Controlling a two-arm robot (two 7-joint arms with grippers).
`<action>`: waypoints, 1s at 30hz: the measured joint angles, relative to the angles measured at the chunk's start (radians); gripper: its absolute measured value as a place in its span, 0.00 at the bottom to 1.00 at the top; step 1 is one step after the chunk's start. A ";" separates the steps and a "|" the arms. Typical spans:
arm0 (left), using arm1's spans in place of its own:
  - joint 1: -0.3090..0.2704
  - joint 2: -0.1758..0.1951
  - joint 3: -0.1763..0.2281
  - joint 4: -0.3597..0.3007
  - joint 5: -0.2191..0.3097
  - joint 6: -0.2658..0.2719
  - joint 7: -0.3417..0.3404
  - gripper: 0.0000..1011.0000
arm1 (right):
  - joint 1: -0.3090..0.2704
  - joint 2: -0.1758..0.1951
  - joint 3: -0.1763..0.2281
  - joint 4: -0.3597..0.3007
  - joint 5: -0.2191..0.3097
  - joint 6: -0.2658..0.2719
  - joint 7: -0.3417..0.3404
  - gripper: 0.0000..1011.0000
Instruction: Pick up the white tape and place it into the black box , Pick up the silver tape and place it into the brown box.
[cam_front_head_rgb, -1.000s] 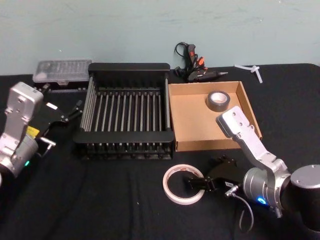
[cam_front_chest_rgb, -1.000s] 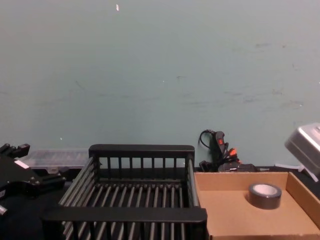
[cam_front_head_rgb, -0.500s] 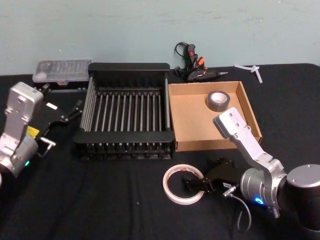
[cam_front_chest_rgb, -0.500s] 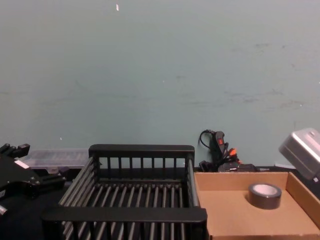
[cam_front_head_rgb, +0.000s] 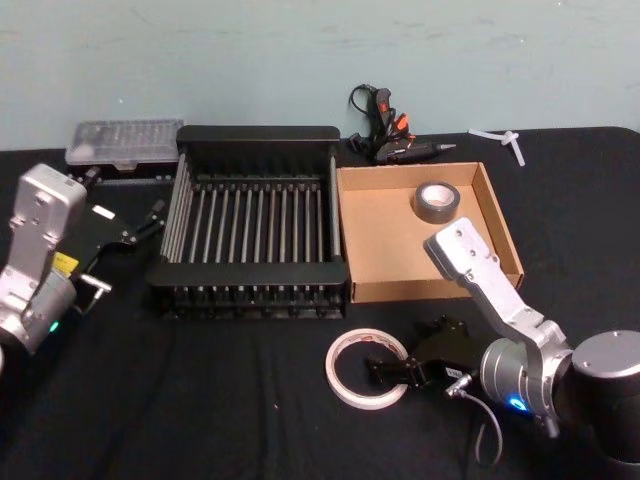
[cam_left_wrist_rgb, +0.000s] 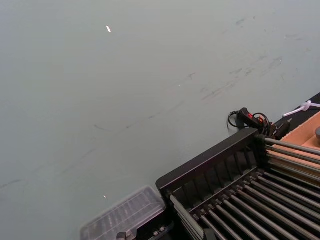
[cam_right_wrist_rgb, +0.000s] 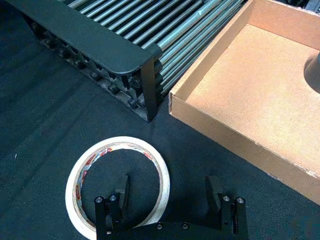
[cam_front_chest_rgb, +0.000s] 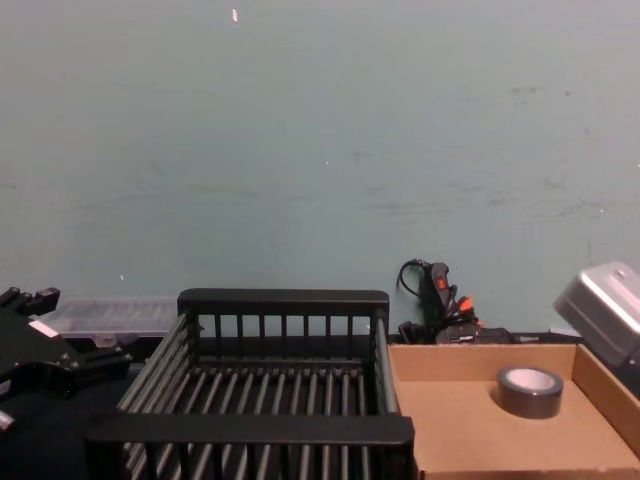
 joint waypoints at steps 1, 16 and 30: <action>0.000 0.000 0.000 0.000 0.000 0.000 0.000 0.99 | 0.000 0.000 0.000 0.000 0.000 0.000 0.000 0.99; 0.000 0.000 0.000 0.000 0.000 0.000 0.000 0.99 | -0.001 -0.001 0.001 -0.001 0.002 0.000 0.000 0.94; 0.000 0.000 0.000 0.000 0.000 0.000 0.000 0.99 | -0.001 -0.001 0.002 -0.001 0.004 0.001 -0.001 0.55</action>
